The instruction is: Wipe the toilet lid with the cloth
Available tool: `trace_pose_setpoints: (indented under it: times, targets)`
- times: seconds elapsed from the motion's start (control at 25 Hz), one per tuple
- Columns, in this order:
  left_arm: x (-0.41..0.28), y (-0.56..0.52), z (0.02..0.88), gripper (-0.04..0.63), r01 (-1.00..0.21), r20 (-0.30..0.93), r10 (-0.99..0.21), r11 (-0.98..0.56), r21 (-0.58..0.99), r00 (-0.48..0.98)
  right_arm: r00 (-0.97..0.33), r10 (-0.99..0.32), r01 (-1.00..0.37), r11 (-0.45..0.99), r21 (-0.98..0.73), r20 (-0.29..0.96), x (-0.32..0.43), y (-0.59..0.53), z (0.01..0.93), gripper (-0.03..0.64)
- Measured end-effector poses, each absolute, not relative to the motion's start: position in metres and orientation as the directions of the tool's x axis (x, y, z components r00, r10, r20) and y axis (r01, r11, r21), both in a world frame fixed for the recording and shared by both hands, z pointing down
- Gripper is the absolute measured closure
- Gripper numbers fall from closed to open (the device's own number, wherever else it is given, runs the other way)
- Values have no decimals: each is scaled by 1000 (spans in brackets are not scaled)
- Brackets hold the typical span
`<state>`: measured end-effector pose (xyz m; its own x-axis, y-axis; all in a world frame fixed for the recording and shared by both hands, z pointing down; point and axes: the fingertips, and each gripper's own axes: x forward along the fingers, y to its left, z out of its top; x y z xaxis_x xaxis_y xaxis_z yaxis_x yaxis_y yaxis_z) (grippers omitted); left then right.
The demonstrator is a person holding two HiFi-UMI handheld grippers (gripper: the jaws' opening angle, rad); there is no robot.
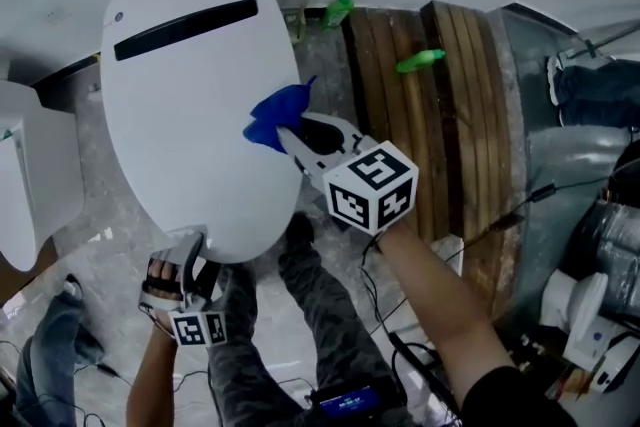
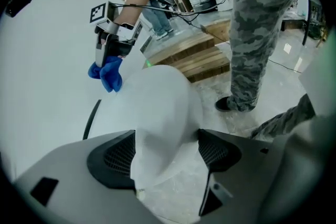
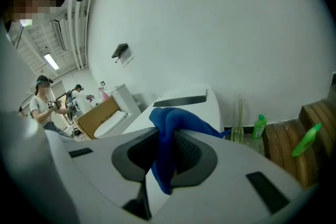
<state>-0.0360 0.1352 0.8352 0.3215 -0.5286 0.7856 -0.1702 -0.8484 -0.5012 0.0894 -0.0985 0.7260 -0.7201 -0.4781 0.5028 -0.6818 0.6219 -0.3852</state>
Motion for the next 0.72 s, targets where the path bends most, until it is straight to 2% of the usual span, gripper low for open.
trace_pose_setpoints:
  times: [0.16, 0.28, 0.72]
  targets:
    - [-35, 142, 796, 280, -176, 771, -517, -855, -488, 371, -712, -509, -695, 605, -388, 484, 107, -98, 689, 550]
    - [-36, 142, 764, 306, -173, 768, -509, -859, -482, 389, -707, -532, -702, 604, -376, 466, 118, -99, 656, 549]
    - [-47, 119, 643, 314, -242, 740, -527, -850, -468, 418, -696, -596, -718, 599, -355, 401, 147, -112, 543, 549]
